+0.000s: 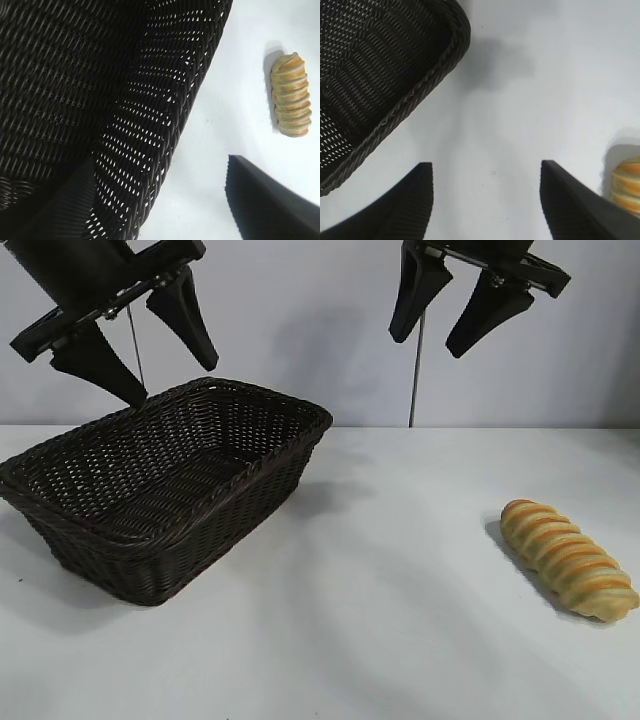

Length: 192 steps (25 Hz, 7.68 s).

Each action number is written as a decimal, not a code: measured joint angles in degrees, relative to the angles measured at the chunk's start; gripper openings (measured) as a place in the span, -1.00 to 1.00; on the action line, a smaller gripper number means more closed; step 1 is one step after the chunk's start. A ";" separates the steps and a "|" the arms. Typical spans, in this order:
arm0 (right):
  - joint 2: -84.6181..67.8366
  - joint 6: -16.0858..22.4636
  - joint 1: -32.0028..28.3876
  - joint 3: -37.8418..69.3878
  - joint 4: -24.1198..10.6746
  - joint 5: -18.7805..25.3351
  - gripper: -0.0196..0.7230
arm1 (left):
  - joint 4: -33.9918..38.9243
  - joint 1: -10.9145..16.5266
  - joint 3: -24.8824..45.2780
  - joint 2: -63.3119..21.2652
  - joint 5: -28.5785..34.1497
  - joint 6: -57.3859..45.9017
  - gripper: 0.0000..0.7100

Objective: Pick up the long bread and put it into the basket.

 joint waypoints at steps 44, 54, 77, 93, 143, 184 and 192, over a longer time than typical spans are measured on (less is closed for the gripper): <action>0.00 0.00 0.00 0.00 0.02 -0.10 0.27 | 0.00 0.00 0.00 0.00 -0.11 0.00 0.50; 0.00 0.00 0.00 0.00 0.02 -0.10 0.27 | 8.01 0.00 0.00 -2.37 3.29 -7.28 0.50; 0.00 0.00 0.00 0.00 0.02 -0.10 0.27 | 20.52 0.00 21.23 -14.27 -7.01 -34.36 0.50; 0.00 0.00 0.00 0.00 0.48 -0.10 0.27 | 22.60 0.00 22.02 -11.96 -10.43 -51.87 0.50; 0.00 0.00 0.00 0.00 0.50 -0.10 0.27 | 21.81 0.00 26.84 -0.40 -22.77 -56.85 -0.51; 0.00 0.00 0.00 0.00 0.91 -0.11 0.27 | 9.85 5.94 3.78 6.20 3.67 -0.59 -0.72; 0.00 0.00 0.00 0.00 1.34 -0.11 0.27 | 10.06 3.11 -4.77 11.25 6.59 2.54 -0.72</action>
